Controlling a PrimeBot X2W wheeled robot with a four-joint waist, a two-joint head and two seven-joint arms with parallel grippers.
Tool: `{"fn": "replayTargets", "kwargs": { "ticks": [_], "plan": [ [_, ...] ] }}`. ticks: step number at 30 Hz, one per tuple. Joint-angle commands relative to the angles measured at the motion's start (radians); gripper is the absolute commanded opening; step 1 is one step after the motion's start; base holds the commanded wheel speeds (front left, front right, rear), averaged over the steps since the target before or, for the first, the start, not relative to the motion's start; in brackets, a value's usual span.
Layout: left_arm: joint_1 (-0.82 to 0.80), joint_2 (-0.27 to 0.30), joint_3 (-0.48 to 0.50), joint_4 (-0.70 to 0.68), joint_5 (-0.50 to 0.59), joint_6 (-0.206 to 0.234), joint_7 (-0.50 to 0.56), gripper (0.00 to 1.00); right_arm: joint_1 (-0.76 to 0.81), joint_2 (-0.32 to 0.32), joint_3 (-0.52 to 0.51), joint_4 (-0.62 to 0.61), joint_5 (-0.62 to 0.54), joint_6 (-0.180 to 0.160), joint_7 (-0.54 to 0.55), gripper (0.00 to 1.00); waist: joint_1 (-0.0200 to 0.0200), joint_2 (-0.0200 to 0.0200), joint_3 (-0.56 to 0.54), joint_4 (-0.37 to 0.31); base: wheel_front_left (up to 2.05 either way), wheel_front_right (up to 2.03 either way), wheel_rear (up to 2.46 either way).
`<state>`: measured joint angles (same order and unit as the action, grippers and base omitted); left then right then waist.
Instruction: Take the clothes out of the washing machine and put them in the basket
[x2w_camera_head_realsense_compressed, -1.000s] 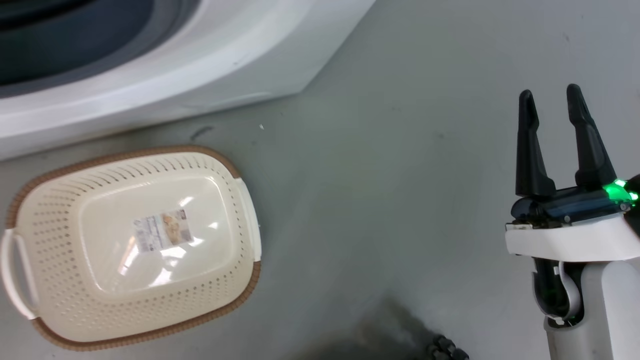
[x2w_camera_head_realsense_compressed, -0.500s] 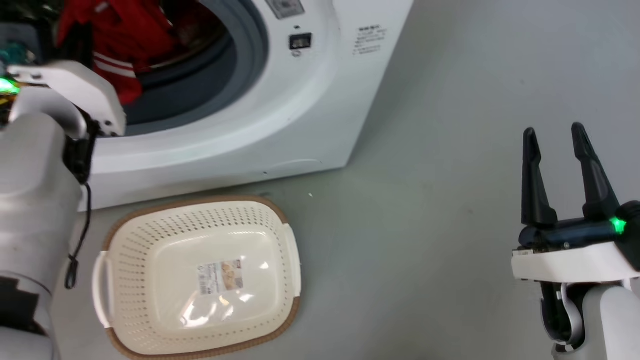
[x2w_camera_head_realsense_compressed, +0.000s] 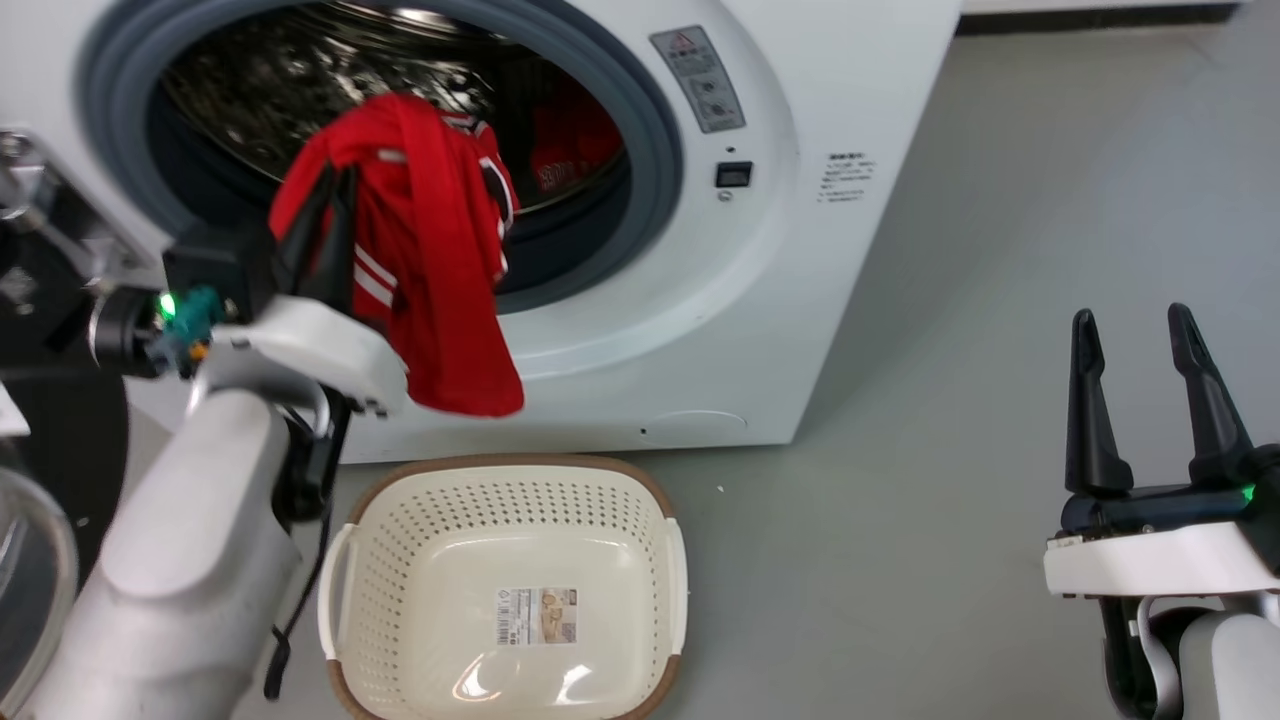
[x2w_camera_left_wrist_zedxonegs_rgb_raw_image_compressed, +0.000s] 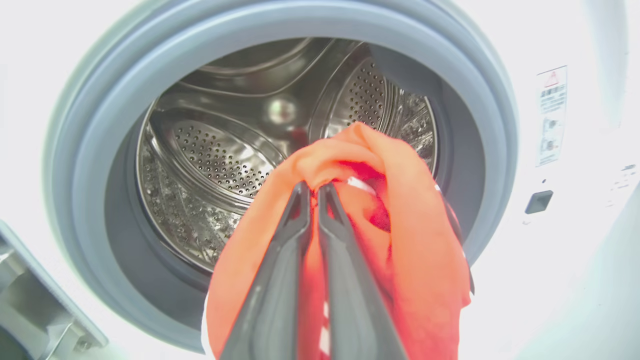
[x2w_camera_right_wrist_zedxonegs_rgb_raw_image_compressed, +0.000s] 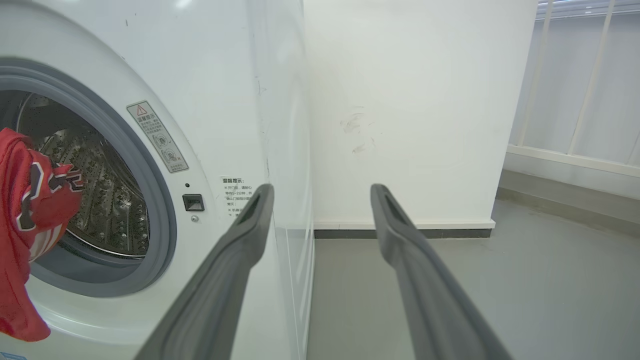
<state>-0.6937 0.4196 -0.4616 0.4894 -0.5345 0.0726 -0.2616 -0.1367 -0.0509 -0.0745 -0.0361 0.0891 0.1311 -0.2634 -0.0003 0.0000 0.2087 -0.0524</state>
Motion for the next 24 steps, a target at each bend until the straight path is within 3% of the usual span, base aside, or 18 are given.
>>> {"fn": "replayTargets", "kwargs": {
  "ticks": [1,8,13,19,24],
  "plan": [
    [0.031,-0.002,0.002,-0.020,0.002,0.008,-0.005,0.00,0.016,0.001,0.001,-0.001,0.008,-0.001,-0.002,1.00,0.0003,0.0000,-0.028,0.029,0.00,0.00,0.00],
    [0.184,0.008,-0.021,-0.182,-0.017,0.043,0.036,0.00,0.036,0.001,0.008,0.000,0.003,-0.001,-0.002,1.00,0.0003,0.0000,-0.043,0.046,0.00,0.00,0.00],
    [0.271,0.018,-0.041,-0.205,-0.035,0.053,0.069,0.00,0.031,0.001,0.000,-0.011,0.010,-0.001,-0.002,1.00,0.0003,0.0000,-0.020,0.034,0.00,0.00,0.00],
    [0.321,-0.009,-0.038,-0.073,-0.092,0.017,0.061,0.00,0.003,0.001,0.005,-0.021,0.003,-0.001,-0.002,1.00,0.0003,0.0000,0.060,-0.003,0.00,0.00,0.00],
    [0.263,-0.045,-0.060,0.115,-0.095,-0.041,0.041,0.00,-0.024,0.001,-0.005,-0.045,-0.005,-0.001,-0.002,1.00,0.0003,0.0000,0.164,-0.035,0.00,0.00,0.00]
  ]
}}
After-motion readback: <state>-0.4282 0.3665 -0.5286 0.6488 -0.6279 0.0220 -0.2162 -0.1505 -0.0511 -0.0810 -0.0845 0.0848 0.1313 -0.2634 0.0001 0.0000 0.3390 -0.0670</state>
